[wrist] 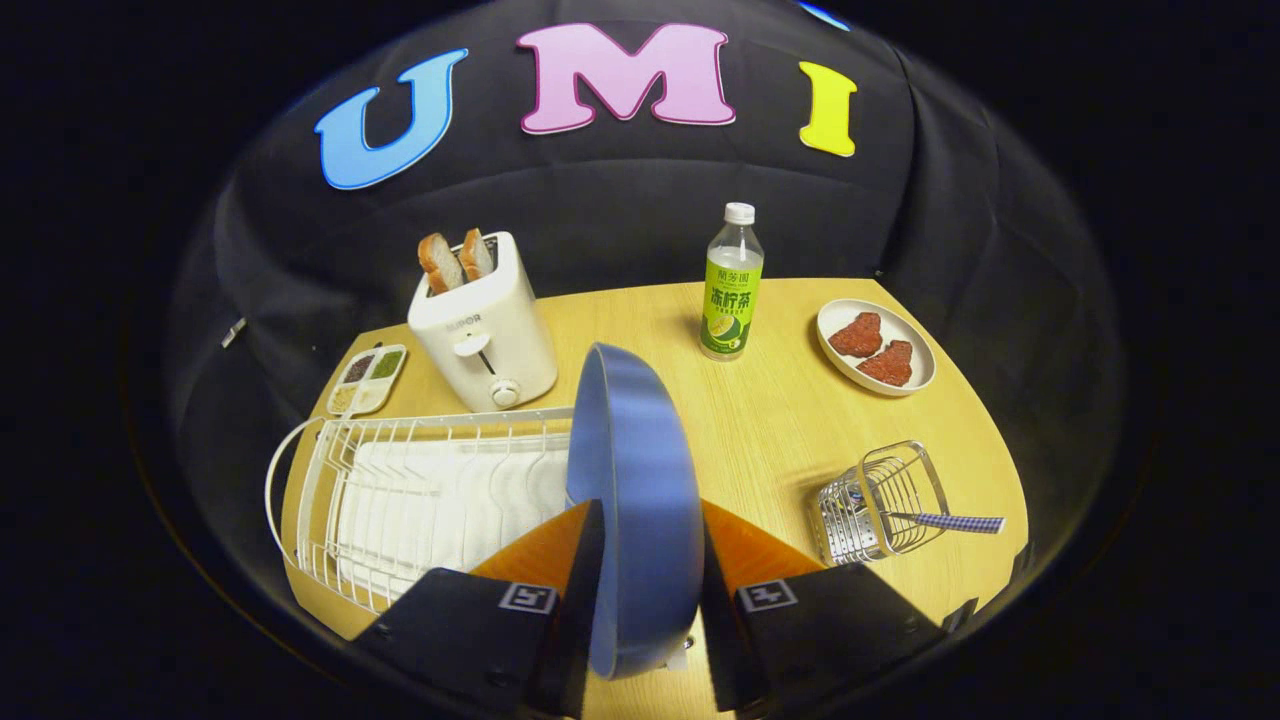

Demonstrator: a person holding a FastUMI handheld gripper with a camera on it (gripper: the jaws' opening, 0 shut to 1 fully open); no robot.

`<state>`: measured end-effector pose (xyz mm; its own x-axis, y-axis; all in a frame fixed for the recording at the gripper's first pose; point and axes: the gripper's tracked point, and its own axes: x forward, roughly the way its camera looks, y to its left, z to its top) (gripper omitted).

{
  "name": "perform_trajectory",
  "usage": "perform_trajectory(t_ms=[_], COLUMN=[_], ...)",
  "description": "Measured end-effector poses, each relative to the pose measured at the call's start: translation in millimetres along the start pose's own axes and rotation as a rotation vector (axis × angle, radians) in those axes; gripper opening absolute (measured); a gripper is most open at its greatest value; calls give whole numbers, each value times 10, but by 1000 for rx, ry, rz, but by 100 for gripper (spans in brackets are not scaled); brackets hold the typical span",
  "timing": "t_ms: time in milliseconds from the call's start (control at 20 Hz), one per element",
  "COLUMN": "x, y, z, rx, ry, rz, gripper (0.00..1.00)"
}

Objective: Take the plate from the dish rack, then take the spoon from the basket and place it into the plate.

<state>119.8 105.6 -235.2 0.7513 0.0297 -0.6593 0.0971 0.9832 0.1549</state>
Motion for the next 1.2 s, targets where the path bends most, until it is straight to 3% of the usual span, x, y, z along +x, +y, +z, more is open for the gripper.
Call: perform_trajectory(t_ms=[150, 550, 750, 900, 1200], x=[-25, -204, -381, -596, -1123], y=[-12, 1, -77, -143, -432], z=[19, 397, 535, 581, 387], rx=[-22, -152, -81, -7, 35], ry=[-25, -118, -150, -159, -152], rz=[-68, -153, -124, -55, 42], gripper=[35, 32, 32, 32, 32])
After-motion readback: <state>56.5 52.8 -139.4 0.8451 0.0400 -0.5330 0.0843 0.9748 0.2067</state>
